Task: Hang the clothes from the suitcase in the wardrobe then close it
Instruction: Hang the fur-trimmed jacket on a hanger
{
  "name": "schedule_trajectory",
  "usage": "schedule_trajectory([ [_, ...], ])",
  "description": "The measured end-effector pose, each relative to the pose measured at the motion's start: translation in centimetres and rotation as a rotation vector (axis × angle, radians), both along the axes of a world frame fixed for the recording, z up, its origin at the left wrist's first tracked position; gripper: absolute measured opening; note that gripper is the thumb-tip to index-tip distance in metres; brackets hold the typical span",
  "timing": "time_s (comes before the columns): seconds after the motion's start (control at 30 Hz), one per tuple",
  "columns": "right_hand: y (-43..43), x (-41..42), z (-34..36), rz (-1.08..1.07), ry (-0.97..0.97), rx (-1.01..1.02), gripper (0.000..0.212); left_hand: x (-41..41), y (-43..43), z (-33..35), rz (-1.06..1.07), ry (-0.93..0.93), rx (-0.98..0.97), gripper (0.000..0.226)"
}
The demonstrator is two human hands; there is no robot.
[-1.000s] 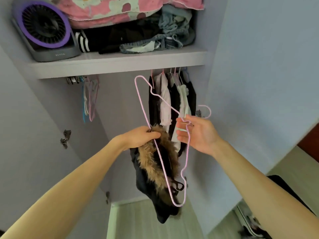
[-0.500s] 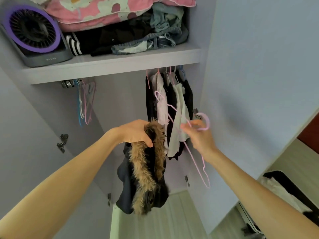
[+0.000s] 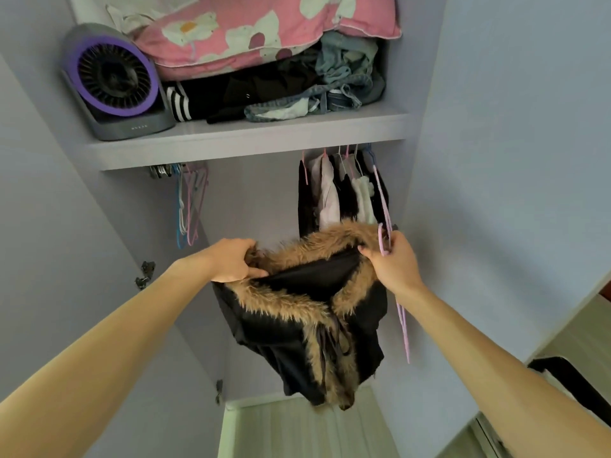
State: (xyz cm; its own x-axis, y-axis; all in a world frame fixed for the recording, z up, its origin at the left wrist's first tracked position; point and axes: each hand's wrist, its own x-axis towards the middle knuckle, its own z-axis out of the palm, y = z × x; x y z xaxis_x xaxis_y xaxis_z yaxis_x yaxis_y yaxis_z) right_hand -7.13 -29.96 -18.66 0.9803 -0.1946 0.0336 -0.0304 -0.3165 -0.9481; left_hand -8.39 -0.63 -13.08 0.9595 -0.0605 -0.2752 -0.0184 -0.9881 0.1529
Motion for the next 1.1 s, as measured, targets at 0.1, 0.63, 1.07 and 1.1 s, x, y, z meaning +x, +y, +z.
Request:
schedule_trajectory([
  [0.1,-0.3,0.4,-0.3,-0.020,-0.001,-0.014,0.023,-0.3,0.1,0.2,-0.013,0.007,-0.051,0.067],
  [0.63,-3.0,0.3,-2.8,-0.067,0.206,-0.024,0.021,-0.3,-1.7,2.8,0.384,-0.170,-0.904,0.020],
  [1.07,-4.2,-1.8,6.6,-0.138,-0.051,0.946,0.036,0.5,-6.7,5.2,0.210,-0.165,-0.900,0.012],
  [1.1,-4.0,-1.9,7.4,-0.124,-0.061,1.023,0.034,0.5,-6.7,5.3,0.203,-0.159,-0.898,0.011],
])
